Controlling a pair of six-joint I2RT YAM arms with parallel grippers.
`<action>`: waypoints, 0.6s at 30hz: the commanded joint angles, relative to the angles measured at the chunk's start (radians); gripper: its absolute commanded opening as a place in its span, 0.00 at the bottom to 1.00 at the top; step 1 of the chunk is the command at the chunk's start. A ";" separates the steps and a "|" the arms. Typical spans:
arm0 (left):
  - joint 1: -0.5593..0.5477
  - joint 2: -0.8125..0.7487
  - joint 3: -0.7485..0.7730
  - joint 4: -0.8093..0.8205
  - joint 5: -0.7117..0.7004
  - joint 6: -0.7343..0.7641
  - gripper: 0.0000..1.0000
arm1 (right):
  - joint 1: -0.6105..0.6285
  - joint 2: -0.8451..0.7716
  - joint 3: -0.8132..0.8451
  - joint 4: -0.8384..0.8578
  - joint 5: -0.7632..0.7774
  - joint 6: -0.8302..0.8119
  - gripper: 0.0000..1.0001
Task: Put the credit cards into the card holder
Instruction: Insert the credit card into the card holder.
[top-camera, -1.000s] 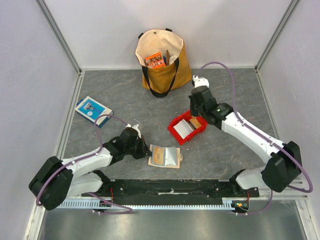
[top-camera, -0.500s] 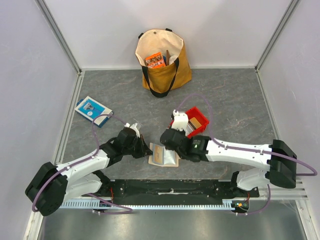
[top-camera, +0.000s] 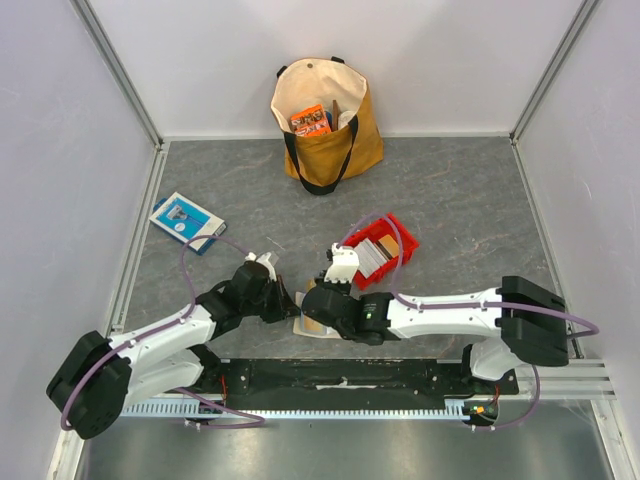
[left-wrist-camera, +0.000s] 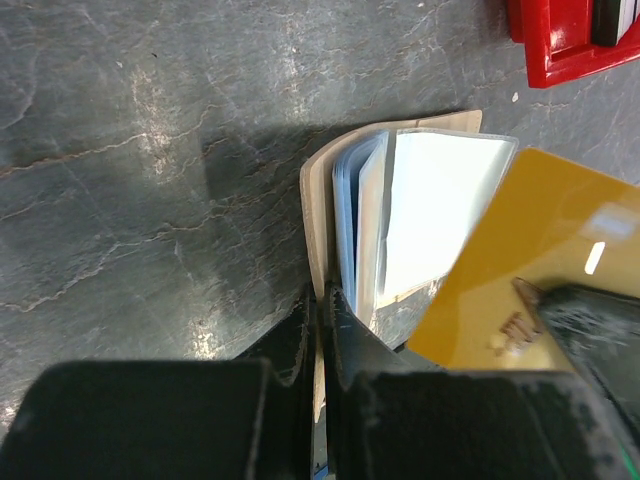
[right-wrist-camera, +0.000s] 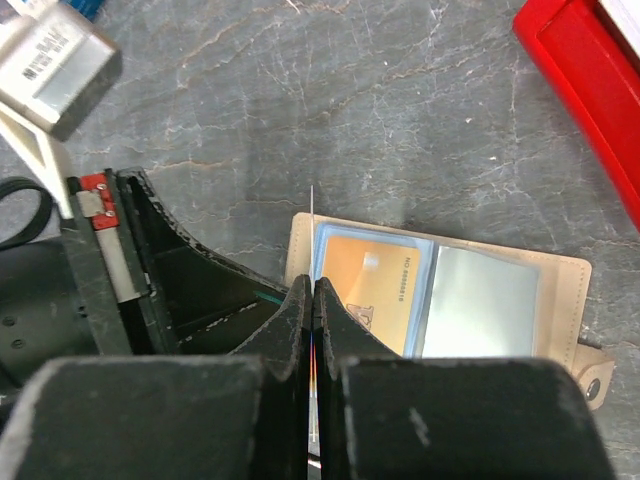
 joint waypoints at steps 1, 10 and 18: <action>-0.005 -0.023 0.000 0.005 -0.006 -0.024 0.02 | 0.009 0.039 0.043 0.053 0.047 0.030 0.00; -0.002 -0.025 -0.010 0.008 -0.011 -0.034 0.02 | 0.007 0.068 0.042 0.082 0.038 0.039 0.00; -0.002 -0.037 -0.014 0.005 -0.012 -0.038 0.02 | 0.007 0.093 0.042 0.087 0.030 0.047 0.00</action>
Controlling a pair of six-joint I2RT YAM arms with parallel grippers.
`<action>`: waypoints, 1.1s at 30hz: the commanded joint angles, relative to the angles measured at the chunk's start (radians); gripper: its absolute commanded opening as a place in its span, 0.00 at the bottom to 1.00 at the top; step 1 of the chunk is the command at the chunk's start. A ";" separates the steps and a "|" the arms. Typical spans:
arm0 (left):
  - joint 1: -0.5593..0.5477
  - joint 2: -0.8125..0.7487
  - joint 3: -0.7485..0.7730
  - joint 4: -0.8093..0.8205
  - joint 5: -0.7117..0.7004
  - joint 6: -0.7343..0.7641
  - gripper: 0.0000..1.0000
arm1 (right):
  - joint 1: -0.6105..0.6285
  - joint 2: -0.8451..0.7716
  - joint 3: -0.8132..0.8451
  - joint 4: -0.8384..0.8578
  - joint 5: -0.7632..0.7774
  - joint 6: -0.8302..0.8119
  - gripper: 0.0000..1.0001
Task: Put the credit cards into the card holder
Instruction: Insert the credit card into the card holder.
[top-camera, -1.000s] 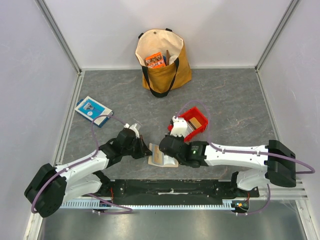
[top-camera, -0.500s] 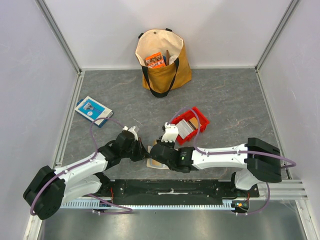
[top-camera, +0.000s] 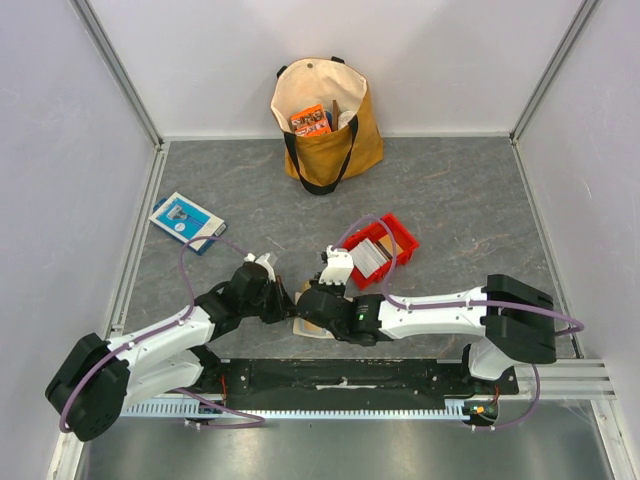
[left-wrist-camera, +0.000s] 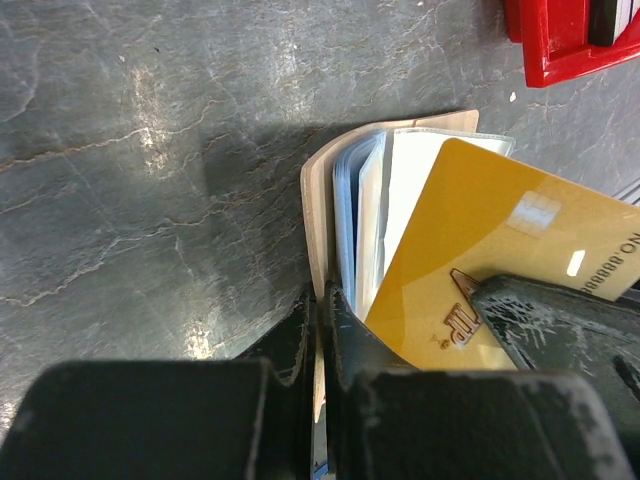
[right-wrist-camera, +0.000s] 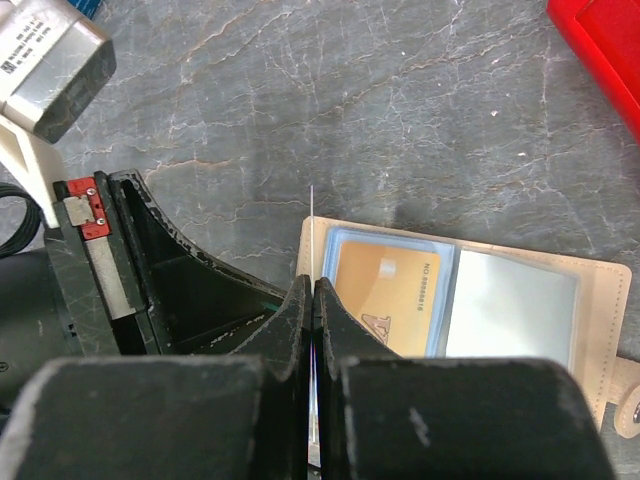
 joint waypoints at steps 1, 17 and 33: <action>-0.001 -0.020 -0.005 0.007 -0.012 -0.027 0.02 | 0.003 0.021 0.030 0.020 0.033 0.035 0.00; -0.001 -0.016 -0.008 0.007 -0.013 -0.027 0.02 | 0.004 0.053 0.039 -0.053 0.048 0.019 0.00; -0.001 -0.028 0.003 0.004 -0.009 -0.027 0.02 | 0.026 0.091 0.202 -0.284 0.108 -0.120 0.00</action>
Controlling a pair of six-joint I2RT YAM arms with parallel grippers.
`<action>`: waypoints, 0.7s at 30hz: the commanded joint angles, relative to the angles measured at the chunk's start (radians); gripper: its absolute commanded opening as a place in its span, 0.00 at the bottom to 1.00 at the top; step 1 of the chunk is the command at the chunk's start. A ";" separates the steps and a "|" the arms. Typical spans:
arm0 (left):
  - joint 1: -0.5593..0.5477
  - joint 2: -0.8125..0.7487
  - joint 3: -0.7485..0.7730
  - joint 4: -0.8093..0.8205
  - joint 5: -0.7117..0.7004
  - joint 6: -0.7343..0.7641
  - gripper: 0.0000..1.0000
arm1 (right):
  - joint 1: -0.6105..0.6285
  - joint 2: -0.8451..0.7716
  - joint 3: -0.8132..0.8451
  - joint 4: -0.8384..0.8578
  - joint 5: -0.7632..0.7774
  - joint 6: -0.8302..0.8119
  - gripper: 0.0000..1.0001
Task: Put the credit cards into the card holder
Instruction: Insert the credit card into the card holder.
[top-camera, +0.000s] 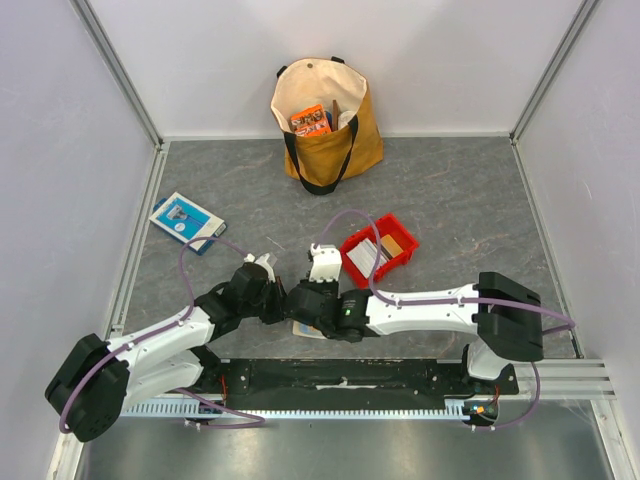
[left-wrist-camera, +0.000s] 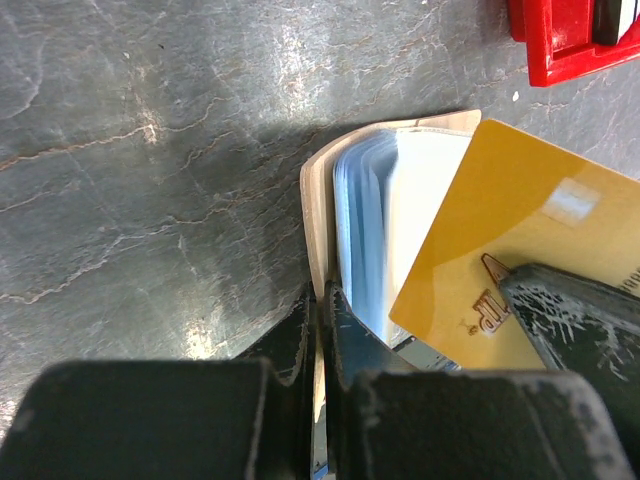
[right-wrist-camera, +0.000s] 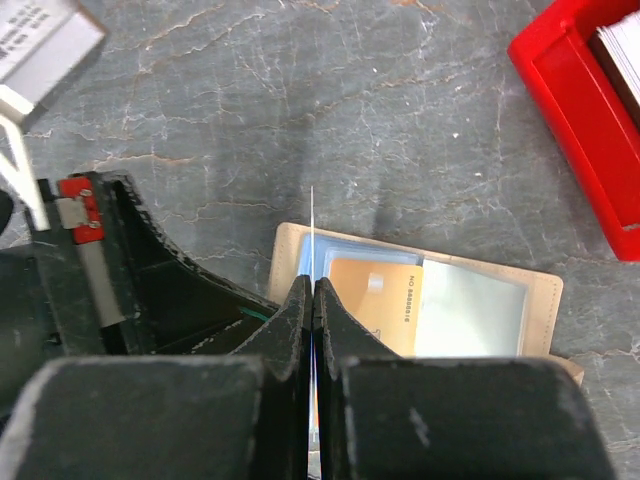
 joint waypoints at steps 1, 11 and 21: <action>-0.004 -0.029 0.012 0.004 -0.006 -0.026 0.02 | 0.018 0.035 0.089 -0.097 0.075 -0.060 0.00; -0.003 -0.054 0.041 -0.013 0.003 -0.029 0.02 | 0.046 0.057 0.164 -0.180 0.113 -0.054 0.00; -0.001 -0.062 0.037 -0.015 0.003 -0.033 0.02 | 0.031 0.035 0.099 -0.030 0.033 -0.036 0.00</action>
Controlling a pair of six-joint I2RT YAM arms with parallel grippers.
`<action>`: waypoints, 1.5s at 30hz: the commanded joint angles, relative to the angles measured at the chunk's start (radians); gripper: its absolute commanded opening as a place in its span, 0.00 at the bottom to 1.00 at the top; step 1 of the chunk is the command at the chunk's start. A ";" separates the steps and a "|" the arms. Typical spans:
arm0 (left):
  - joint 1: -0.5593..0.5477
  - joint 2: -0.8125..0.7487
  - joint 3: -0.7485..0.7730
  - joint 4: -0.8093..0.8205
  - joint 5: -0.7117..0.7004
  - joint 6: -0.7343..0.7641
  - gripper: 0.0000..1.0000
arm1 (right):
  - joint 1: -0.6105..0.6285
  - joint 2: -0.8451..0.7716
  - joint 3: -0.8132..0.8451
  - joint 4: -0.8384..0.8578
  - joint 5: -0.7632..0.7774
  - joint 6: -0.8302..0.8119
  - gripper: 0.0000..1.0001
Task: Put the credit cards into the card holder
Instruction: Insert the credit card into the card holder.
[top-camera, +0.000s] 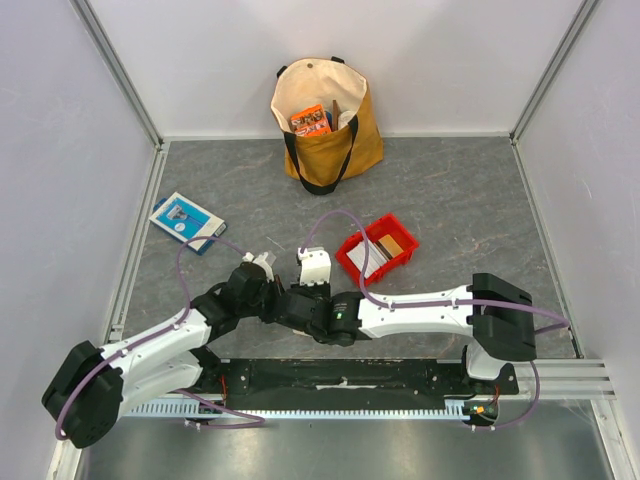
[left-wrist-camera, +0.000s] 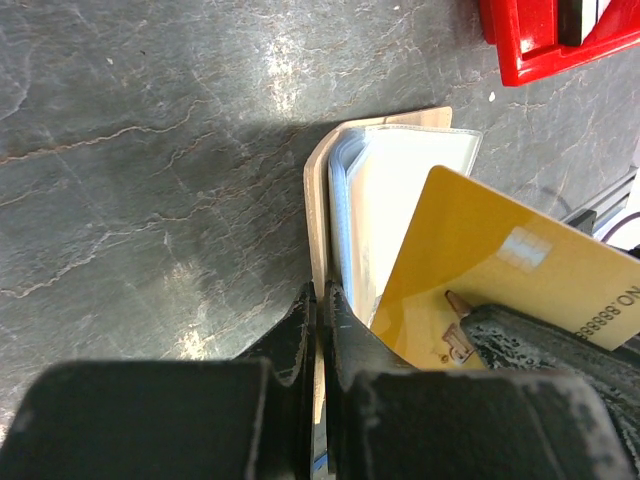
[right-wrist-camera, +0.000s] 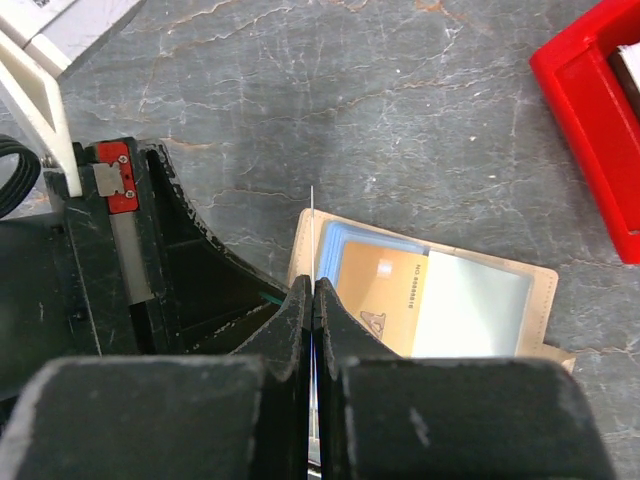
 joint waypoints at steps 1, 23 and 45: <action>-0.001 -0.018 0.029 0.008 0.001 -0.032 0.02 | -0.013 -0.006 -0.019 0.068 -0.016 0.024 0.00; -0.001 -0.027 0.028 -0.003 -0.015 -0.030 0.02 | 0.007 0.077 0.087 -0.210 0.103 0.018 0.00; -0.003 0.078 -0.033 0.015 -0.075 -0.010 0.02 | -0.124 -0.305 -0.273 0.012 -0.140 0.038 0.00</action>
